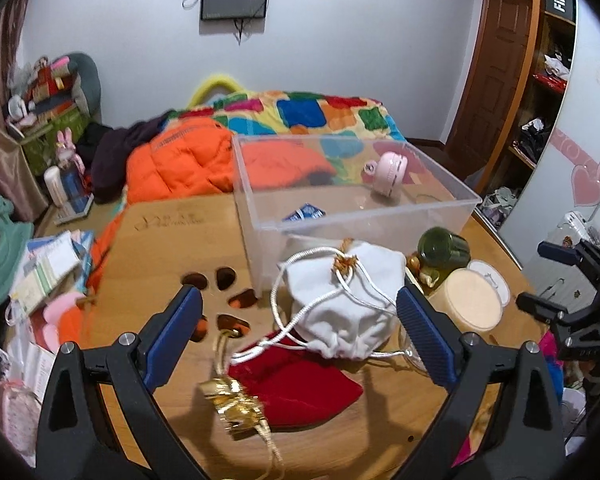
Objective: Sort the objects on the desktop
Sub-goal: 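Move both grippers back toward the remaining objects on the table, then grasp the white drawstring pouch with the left gripper while the right grasps the white container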
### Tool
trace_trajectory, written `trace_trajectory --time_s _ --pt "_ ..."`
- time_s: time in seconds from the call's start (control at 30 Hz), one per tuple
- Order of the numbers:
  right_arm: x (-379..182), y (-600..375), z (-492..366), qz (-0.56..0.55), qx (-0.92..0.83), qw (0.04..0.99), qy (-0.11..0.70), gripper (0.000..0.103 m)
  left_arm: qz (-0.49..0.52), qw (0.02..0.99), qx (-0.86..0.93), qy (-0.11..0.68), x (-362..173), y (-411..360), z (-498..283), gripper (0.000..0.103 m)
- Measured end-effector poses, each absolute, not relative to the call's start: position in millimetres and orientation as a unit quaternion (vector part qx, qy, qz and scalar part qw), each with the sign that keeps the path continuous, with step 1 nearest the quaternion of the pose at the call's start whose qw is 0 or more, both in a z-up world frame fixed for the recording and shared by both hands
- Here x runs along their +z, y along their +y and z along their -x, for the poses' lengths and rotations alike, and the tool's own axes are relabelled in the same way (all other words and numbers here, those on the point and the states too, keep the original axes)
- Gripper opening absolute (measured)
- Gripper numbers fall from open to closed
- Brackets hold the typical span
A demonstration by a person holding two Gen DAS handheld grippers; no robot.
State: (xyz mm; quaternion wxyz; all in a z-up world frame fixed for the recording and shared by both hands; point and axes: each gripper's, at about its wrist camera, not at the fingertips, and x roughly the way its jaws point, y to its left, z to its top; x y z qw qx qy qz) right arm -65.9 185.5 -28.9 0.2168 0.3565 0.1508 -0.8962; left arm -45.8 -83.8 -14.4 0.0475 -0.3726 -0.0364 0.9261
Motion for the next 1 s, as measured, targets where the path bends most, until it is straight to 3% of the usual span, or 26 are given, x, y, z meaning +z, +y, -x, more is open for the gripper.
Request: trace_trajectory --time_s 1.0 --pt "-75.4 178.7 92.5 -0.405 -0.870 0.266 0.089 0.085 0.469 0.074 0.873 -0.113 -65.1 -65.7 97.6 0.099"
